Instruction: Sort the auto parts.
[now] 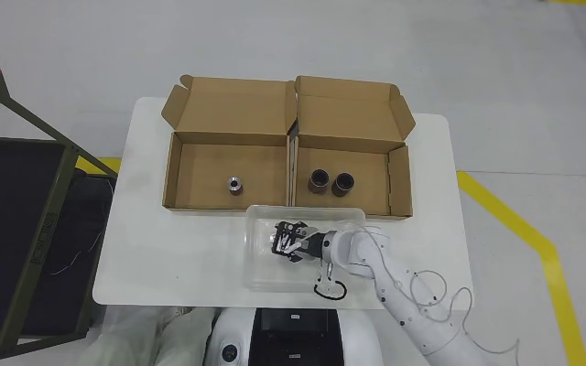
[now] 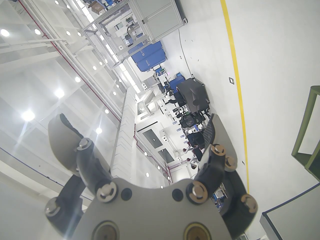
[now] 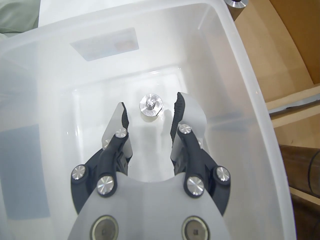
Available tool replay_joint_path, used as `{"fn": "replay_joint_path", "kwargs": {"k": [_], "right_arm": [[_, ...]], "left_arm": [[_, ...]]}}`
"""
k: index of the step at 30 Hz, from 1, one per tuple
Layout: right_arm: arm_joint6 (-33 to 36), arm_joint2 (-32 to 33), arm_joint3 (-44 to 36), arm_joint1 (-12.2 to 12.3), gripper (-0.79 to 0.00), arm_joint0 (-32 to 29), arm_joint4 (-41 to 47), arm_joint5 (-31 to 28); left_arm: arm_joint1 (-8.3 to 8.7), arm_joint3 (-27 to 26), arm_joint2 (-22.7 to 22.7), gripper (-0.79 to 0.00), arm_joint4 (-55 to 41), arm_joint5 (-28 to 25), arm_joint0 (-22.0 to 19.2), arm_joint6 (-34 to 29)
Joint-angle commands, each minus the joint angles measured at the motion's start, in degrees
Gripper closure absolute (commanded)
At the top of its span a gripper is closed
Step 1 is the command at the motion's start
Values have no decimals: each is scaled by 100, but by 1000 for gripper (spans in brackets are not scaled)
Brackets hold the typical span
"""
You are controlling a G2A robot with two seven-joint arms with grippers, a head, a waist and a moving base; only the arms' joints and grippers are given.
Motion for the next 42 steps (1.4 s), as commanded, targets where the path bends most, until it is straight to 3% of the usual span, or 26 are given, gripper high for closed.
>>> {"fn": "replay_joint_path", "kwargs": {"k": [1,7,16,19,42], "right_arm": [[-18,-35,41,-7,-372,37,24,28],[-28,-148,197,-27,-320,150,127,81],[79,-192,96,-15,-58,171,375,50],[131,-169,-26,2,-6,166,392,76],[191,439,-1253,207,0,-73,1169,-25]], "left_arm": [[0,0,0,-785,0,0,0,0],[0,0,0,-785,0,0,0,0],[0,0,0,-785,0,0,0,0],[0,0,0,-785,0,0,0,0],[0,0,0,-785,0,0,0,0]]}}
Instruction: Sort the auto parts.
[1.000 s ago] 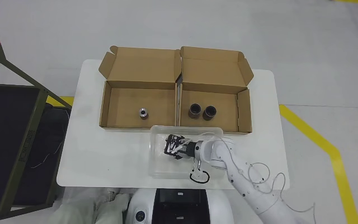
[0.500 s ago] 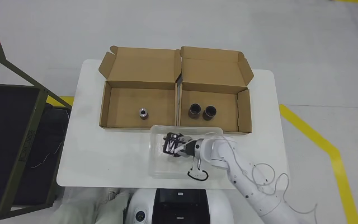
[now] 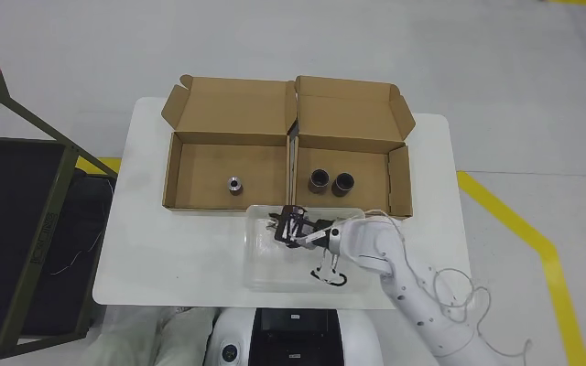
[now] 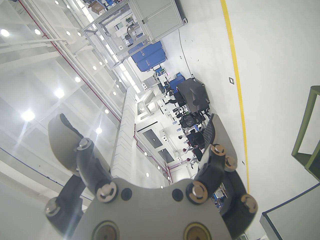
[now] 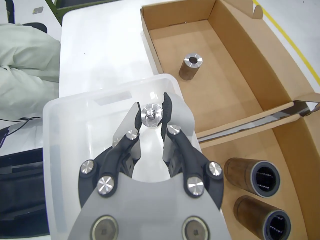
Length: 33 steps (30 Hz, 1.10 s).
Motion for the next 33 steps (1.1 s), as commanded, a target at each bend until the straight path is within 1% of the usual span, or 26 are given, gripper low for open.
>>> {"fn": "replay_joint_path", "kwargs": {"k": [1,13,22,33], "right_arm": [[-87,65,-78,13,0,-6,167,-21],[-677,279,-361,38,0,108,1068,-1],[-1128,409,-512,42,0,256,1543,50],[-1808,649,-807,47,0,425,1595,288]], "left_arm": [[0,0,0,-785,0,0,0,0],[0,0,0,-785,0,0,0,0],[0,0,0,-785,0,0,0,0],[0,0,0,-785,0,0,0,0]]}}
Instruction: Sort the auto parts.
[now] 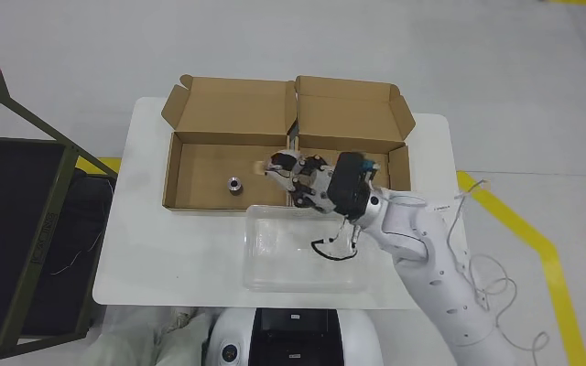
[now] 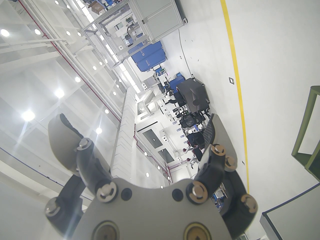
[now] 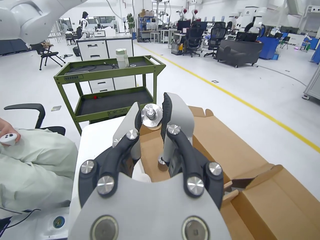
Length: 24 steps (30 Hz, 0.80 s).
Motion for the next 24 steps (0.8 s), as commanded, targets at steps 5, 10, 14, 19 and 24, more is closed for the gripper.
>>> {"fn": "replay_joint_path", "kwargs": {"k": [5,10,14,19,24], "right_arm": [[-425,158,-129,-2,0,101,17,131],[-789,257,-240,-5,0,160,35,165],[-981,298,-373,-4,0,193,77,113],[-1172,379,-468,3,0,164,72,128],[-1303,436,-400,7,0,160,106,129]], "left_arm": [[0,0,0,-785,0,0,0,0],[0,0,0,-785,0,0,0,0],[0,0,0,-785,0,0,0,0],[0,0,0,-785,0,0,0,0],[0,0,0,-785,0,0,0,0]]}}
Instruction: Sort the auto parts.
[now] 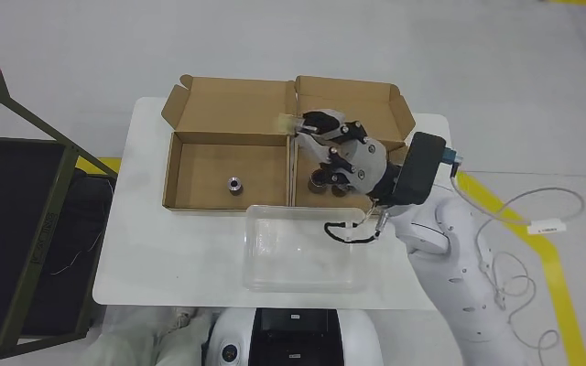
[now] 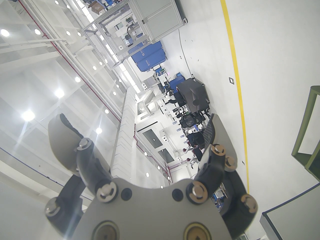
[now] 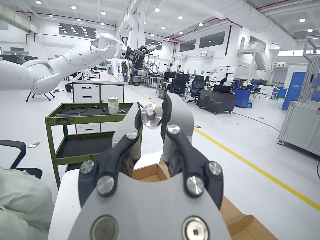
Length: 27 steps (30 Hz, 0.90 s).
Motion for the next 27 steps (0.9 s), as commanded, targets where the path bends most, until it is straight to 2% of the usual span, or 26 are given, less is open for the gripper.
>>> {"fn": "replay_joint_path", "kwargs": {"k": [1,7,17,27], "right_arm": [[-55,5,47,-1,0,5,34,-15],[-299,-36,242,-14,0,44,4,-33],[-264,-375,809,-70,0,240,-149,75],[-41,-859,1994,-177,0,539,-168,213]], "left_arm": [[0,0,0,-785,0,0,0,0],[0,0,0,-785,0,0,0,0],[0,0,0,-785,0,0,0,0],[0,0,0,-785,0,0,0,0]]}}
